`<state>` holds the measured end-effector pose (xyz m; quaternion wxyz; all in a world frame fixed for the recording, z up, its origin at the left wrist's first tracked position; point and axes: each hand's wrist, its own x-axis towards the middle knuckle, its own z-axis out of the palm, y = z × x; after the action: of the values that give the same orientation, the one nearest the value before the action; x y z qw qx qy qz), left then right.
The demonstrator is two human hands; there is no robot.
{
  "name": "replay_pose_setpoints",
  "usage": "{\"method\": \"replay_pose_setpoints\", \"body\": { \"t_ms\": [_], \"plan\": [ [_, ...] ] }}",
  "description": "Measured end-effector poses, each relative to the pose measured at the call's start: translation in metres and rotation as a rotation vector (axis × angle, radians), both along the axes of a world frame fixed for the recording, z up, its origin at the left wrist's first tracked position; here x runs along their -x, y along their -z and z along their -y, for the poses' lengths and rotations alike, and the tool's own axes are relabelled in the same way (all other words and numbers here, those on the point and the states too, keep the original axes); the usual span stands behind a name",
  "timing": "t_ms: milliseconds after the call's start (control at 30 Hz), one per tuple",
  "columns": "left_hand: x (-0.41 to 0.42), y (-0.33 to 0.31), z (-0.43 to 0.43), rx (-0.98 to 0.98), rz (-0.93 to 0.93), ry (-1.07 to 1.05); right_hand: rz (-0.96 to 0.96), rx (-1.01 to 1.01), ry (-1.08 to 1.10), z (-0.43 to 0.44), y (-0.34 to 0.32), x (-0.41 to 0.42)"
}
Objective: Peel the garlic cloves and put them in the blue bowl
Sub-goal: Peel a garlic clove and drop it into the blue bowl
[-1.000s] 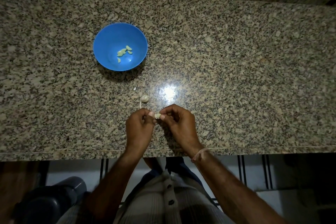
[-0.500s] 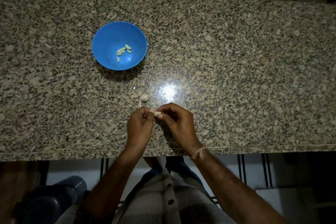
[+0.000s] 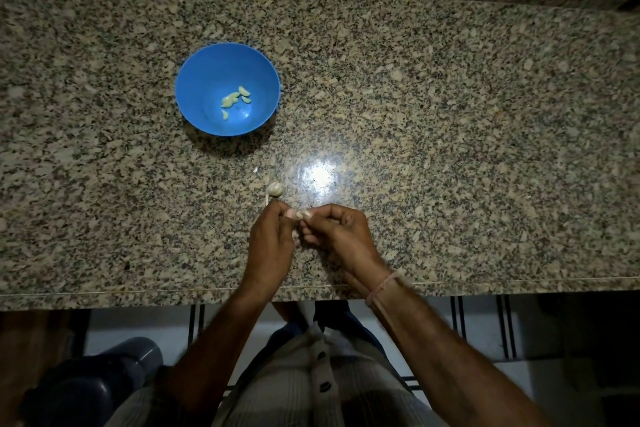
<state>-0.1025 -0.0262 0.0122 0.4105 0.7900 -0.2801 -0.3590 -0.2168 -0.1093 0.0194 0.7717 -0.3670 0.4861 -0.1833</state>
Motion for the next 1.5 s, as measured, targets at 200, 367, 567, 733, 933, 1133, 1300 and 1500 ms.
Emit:
{"method": "replay_pose_setpoints", "body": {
  "t_ms": [200, 367, 567, 733, 933, 1133, 1300, 1500],
  "plan": [
    [-0.004, -0.011, -0.002, 0.049, -0.333, -0.131, -0.15, 0.569, -0.172, 0.002, -0.001, 0.008],
    [-0.011, -0.007, -0.003, 0.012, -0.268, -0.063, -0.175, 0.575, -0.194, -0.002, 0.002, 0.01],
    [-0.012, -0.005, -0.003, -0.008, -0.007, 0.038, -0.181, 0.507, -0.125, -0.007, 0.002, 0.007],
    [-0.014, -0.004, -0.003, 0.044, -0.043, 0.048, -0.158, 0.35, -0.072, -0.004, 0.008, 0.005],
    [-0.024, -0.005, -0.006, 0.107, -0.289, 0.045, -0.073, 0.164, -0.055, 0.002, 0.007, 0.005],
    [-0.026, -0.007, -0.006, 0.124, -0.32, 0.044, -0.056, 0.088, -0.066, 0.005, 0.005, 0.0],
    [-0.018, -0.004, -0.001, 0.085, -0.205, -0.017, -0.023, 0.05, 0.023, 0.007, 0.004, -0.004],
    [-0.017, -0.009, 0.001, 0.091, -0.252, -0.069, -0.054, 0.211, -0.012, 0.003, 0.005, -0.002]
  ]
}}
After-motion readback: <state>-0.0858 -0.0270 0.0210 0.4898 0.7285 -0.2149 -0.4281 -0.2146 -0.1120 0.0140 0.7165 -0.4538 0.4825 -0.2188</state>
